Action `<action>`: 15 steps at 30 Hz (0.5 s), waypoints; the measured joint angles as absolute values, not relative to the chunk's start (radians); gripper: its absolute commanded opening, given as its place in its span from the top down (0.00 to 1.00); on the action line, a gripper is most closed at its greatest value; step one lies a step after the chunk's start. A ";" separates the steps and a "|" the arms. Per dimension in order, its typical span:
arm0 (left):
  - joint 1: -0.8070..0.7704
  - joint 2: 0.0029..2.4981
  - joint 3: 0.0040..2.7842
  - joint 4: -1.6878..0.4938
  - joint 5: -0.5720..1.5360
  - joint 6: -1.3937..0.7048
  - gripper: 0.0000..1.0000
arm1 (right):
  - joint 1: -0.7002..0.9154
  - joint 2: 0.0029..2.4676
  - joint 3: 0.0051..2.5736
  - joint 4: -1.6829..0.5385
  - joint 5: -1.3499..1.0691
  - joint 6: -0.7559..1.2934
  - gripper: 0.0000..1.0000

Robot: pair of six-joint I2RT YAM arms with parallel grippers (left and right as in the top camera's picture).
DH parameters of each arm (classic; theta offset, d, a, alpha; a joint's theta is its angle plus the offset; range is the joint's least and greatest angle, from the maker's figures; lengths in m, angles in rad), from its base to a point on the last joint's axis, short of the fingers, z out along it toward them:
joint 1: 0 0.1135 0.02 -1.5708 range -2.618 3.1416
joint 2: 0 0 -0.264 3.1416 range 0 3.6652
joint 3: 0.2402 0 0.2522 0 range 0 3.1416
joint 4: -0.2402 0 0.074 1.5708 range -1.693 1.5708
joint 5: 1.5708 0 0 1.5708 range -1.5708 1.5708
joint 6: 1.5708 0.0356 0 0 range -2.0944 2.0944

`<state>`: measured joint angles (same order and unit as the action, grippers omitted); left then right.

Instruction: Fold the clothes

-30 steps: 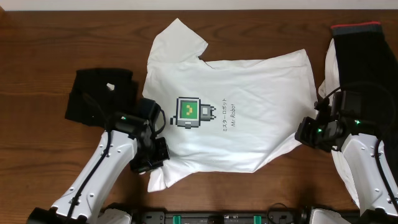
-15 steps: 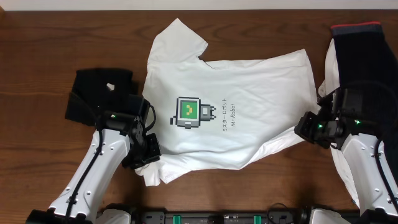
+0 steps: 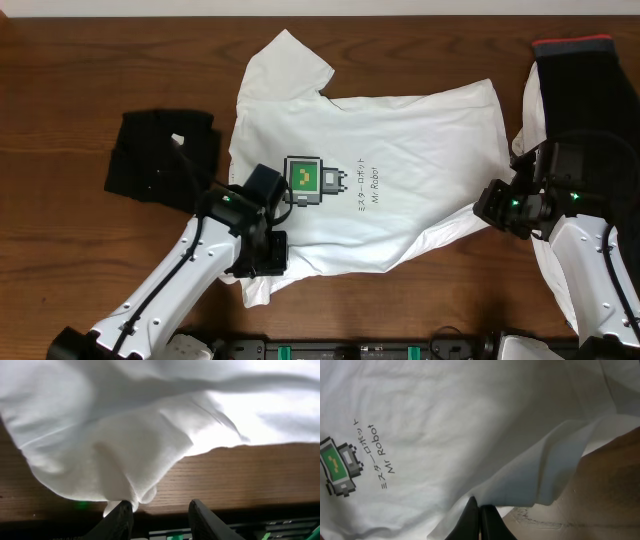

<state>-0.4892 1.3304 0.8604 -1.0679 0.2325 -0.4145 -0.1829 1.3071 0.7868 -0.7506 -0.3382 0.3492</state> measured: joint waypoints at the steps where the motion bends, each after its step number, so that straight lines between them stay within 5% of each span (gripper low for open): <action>1: -0.504 1.330 0.860 -1.068 0.231 -0.416 0.60 | -0.183 1.307 0.787 -0.751 -0.338 0.349 0.99; 15: -0.672 1.385 0.778 -0.974 0.216 -0.448 0.60 | -0.183 1.307 0.787 -0.749 -0.337 0.353 0.99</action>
<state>-0.6724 1.3849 0.7784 -0.9745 0.2165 -0.4484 -0.1829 1.3071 0.7868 -0.7494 -0.3374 0.3527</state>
